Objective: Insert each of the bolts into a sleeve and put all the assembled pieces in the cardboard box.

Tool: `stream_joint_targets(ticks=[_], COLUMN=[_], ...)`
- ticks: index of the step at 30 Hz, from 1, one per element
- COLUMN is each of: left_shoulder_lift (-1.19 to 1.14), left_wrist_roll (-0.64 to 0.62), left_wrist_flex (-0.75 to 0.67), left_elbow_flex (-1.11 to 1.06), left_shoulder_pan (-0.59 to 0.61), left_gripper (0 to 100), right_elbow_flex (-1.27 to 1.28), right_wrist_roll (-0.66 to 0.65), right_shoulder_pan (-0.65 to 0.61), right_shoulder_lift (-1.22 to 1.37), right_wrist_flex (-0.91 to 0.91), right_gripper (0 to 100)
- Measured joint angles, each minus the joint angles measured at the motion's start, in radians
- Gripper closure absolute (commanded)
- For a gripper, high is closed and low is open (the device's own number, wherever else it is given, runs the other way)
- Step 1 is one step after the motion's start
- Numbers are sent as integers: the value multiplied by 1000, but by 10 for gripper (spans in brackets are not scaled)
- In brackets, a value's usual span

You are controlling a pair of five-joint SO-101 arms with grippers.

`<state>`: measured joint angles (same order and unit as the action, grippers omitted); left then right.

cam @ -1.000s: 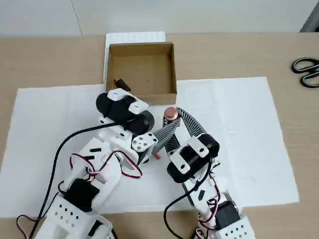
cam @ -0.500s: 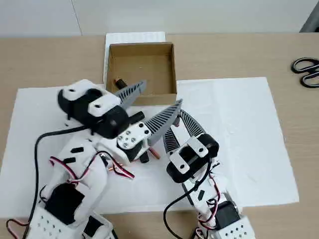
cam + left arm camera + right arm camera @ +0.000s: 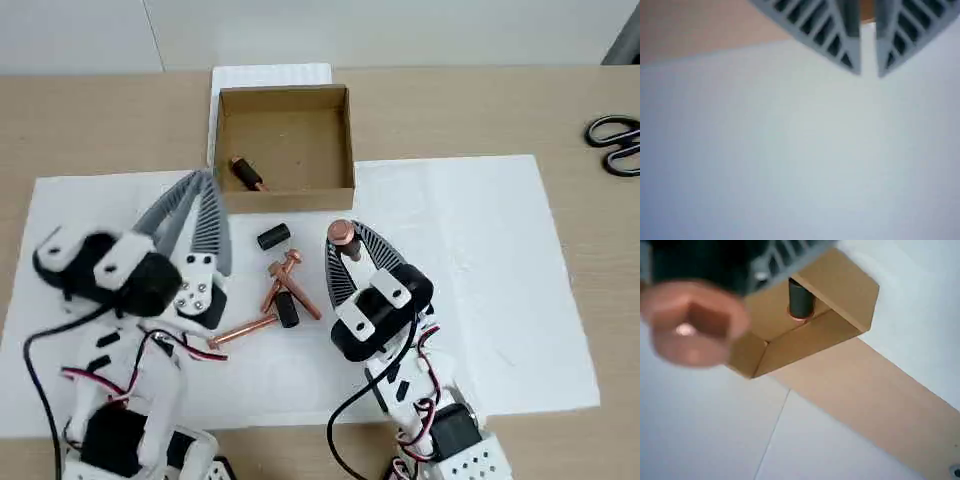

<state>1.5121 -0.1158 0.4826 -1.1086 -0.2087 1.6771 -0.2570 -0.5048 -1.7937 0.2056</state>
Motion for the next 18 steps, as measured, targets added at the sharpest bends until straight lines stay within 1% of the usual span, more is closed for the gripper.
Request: stream_joint_targets(ticks=[5, 7, 9, 13, 18], left_shoulder_lift=[110, 124, 127, 135, 133], left_wrist_roll=[0, 0, 0, 0, -2], left_wrist_flex=[-244, -293, -295, -269, -172], left_elbow_flex=[-269, -354, -402, -419, -460], left_shoulder_pan=[104, 129, 137, 143, 149], left_gripper=[993, 993, 993, 993, 993], right_elbow_flex=[0, 0, 0, 0, 0], right_wrist_roll=[0, 0, 0, 0, 0], right_shoulder_pan=[-2, -2, -2, -2, -2], right_shoulder_lift=[0, 0, 0, 0, 0], right_wrist_flex=[3, 3, 3, 3, 3], right_gripper=[995, 995, 995, 995, 995])
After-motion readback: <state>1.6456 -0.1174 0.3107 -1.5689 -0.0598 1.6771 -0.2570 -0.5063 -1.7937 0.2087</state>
